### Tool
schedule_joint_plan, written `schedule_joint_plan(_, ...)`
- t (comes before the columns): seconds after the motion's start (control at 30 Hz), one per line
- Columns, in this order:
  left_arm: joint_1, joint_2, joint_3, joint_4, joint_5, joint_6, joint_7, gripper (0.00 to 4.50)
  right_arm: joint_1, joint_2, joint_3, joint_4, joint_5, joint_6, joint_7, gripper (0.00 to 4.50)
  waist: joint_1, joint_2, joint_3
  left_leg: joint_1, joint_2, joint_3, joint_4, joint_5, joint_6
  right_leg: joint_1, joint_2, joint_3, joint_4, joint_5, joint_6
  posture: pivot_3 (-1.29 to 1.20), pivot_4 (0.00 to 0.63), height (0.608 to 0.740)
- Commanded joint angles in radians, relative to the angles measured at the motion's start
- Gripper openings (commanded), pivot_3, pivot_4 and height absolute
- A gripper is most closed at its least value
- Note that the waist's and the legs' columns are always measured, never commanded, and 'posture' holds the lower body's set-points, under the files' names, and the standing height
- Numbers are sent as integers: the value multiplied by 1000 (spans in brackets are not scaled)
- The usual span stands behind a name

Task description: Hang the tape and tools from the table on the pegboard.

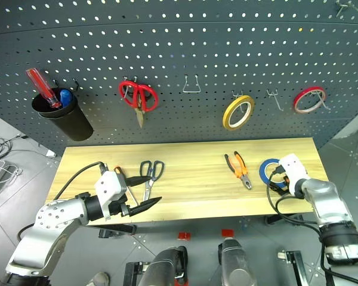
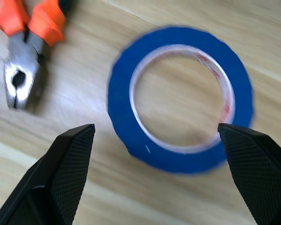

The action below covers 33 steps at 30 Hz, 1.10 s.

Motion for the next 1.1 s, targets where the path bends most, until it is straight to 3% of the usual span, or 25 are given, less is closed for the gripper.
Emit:
schedule_joint_plan(0.03, -55, -14, -46, -16, 10, -19, -21, 3548, -65, 14, 32, 55, -10, 21, 41, 4500, -2, -1, 2, -1, 0, 0, 0, 0, 0, 0, 0, 0, 0, 0, 0, -279, 316, 740)
schedule_joint_plan(0.3, -164, -62, -131, 41, 42, -56, -45, 3548, -185, 25, 139, 264, -84, -2, 91, 4500, -11, -2, 12, -6, 0, 1, 4, -1, 1, -4, 0, 0, -1, 1, 3, -293, 318, 740)
schedule_joint_plan(0.4, -194, -86, -152, 51, 37, -58, -56, 3593, -216, 23, 183, 336, -123, -41, 116, 3887, -14, -3, 19, -8, 0, 0, 11, -2, 3, -4, 1, 0, 1, 2, 4, -296, 335, 740)
schedule_joint_plan(0.7, -177, -111, -165, 58, 51, -70, -48, 3593, -260, 22, 232, 425, -196, -104, 144, 835, -17, -11, 40, -8, 1, 2, 16, -3, 4, -3, 2, 4, 1, 8, 7, -296, 382, 740)
schedule_joint_plan(0.73, -172, -114, -161, 47, 46, -62, -42, 3593, -258, 17, 224, 411, -194, -93, 144, 673, -17, -12, 43, -8, 1, 2, 16, -3, 4, -3, 2, 4, 0, 9, 7, -306, 394, 740)
schedule_joint_plan(0.9, -146, -133, -151, 24, 27, -42, -17, 3593, -194, -48, 124, 180, -169, -42, 93, 672, -11, -8, 70, -9, 1, 2, 17, -3, 6, -3, 0, 4, -1, 10, 7, -319, 432, 740)
schedule_joint_plan(1.03, -157, -153, -152, 0, -1, -15, -3, 3593, 15, -66, -39, -289, -163, 16, -23, 672, -9, 4, 93, -22, 1, 2, 17, -3, 6, -15, 0, 3, 0, 10, 7, -343, 450, 740)
schedule_joint_plan(1.1, -175, -167, -143, -7, -14, 0, 7, 3593, 129, -43, -96, -505, -184, 18, -94, 672, -14, 4, 98, -28, 1, 3, 19, -2, 4, -21, 2, 3, 1, 10, 7, -352, 452, 740)
